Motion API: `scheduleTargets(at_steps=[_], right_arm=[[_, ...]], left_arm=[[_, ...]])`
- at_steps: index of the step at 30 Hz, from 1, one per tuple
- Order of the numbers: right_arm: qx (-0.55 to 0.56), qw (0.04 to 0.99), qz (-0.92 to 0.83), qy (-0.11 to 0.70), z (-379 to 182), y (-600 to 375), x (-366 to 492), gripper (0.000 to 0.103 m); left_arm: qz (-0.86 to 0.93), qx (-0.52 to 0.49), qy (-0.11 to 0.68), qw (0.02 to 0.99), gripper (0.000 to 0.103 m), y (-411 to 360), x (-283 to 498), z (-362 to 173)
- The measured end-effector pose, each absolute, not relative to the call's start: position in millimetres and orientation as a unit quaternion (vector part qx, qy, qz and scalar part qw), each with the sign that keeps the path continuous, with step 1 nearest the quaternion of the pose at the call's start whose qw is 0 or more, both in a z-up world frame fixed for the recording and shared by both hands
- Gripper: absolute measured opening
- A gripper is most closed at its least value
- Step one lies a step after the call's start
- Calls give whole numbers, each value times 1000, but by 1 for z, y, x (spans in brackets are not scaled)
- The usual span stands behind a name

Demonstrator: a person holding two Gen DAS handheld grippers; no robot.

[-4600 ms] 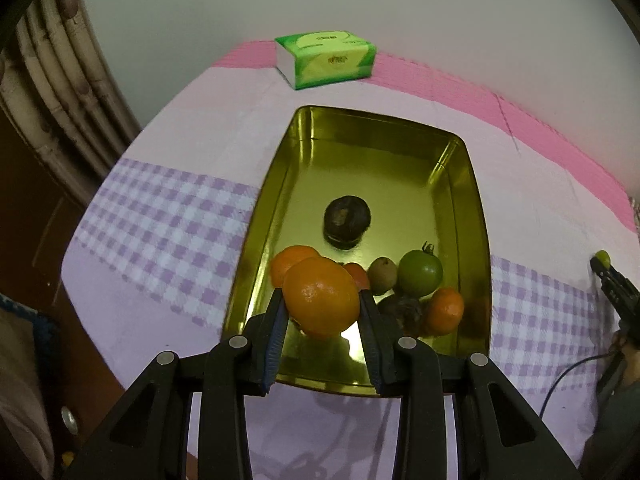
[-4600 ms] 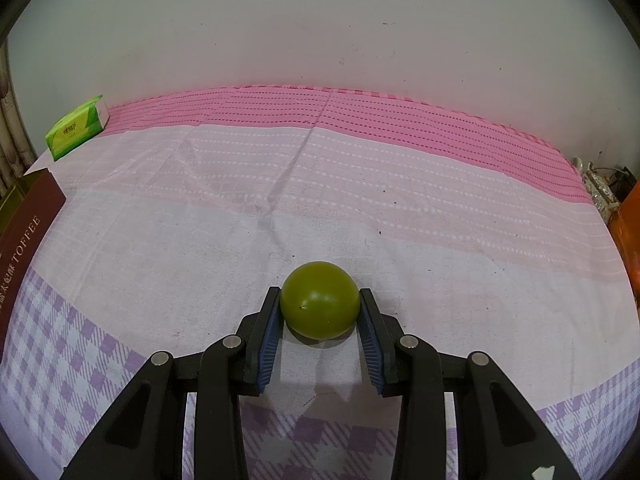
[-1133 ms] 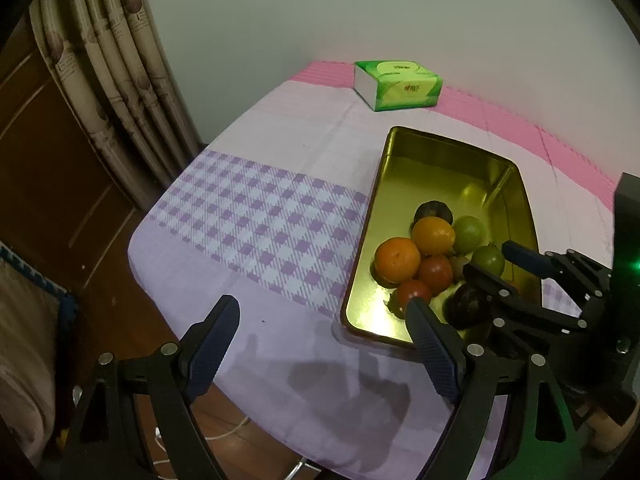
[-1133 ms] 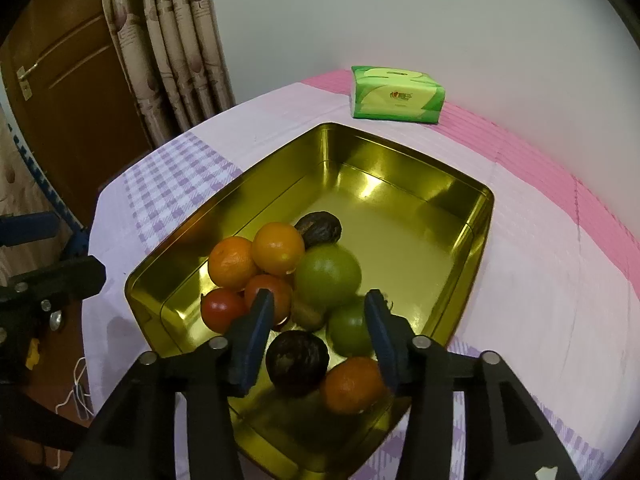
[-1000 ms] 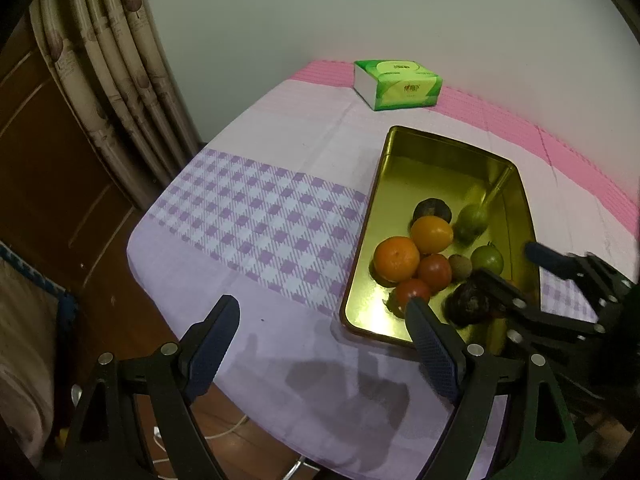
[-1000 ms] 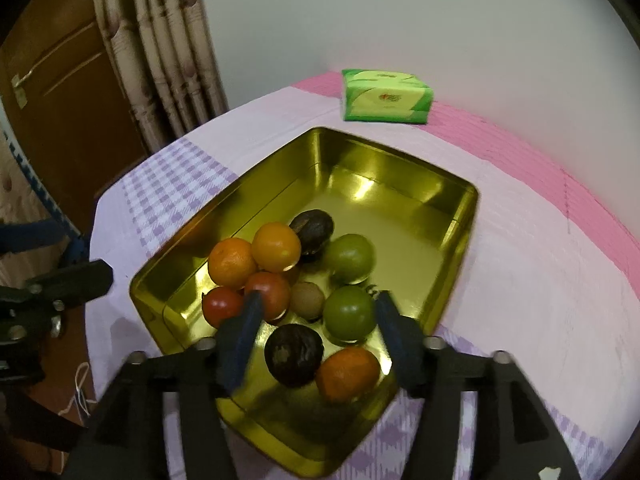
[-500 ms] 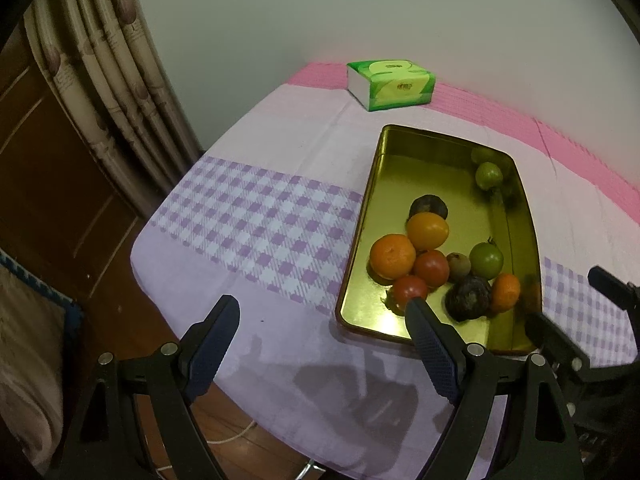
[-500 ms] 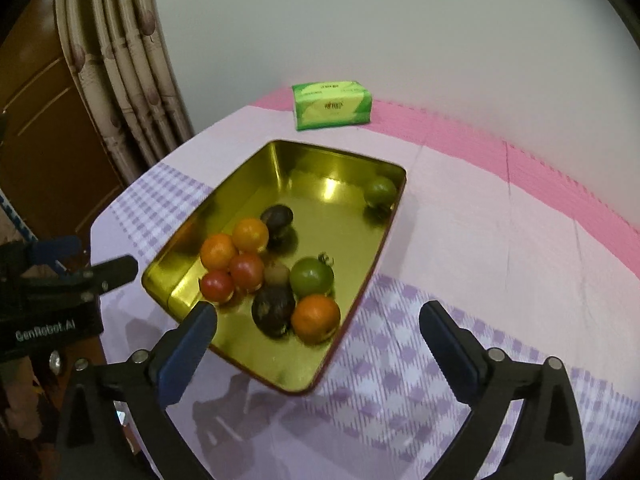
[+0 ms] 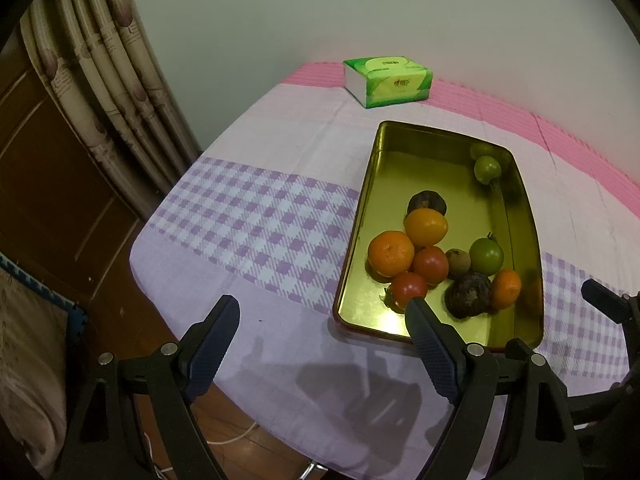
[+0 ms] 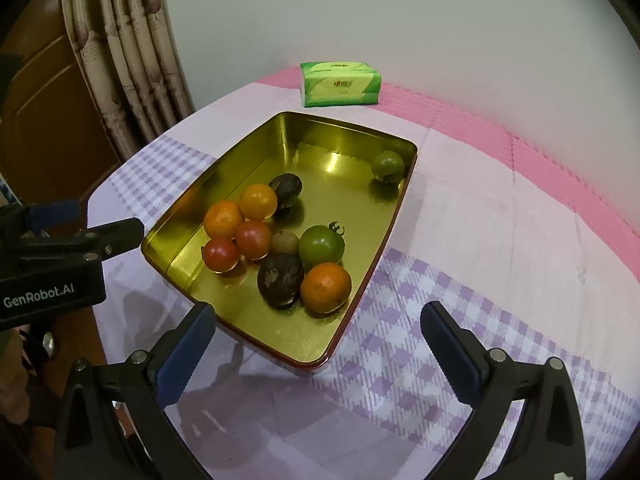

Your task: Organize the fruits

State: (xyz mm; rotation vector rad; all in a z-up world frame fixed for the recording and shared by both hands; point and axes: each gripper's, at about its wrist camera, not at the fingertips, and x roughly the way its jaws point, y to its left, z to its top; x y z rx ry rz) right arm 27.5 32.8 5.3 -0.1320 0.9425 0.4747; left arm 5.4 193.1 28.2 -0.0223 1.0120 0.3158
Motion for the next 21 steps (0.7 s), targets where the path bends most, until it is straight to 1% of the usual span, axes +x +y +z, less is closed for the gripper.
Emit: scheduleTargets(at_steps=[21], right_arm=[[-67,854,233,460,-1,37,27,101]], left_arm=[[146,-10,485,862,85,190,6,26]])
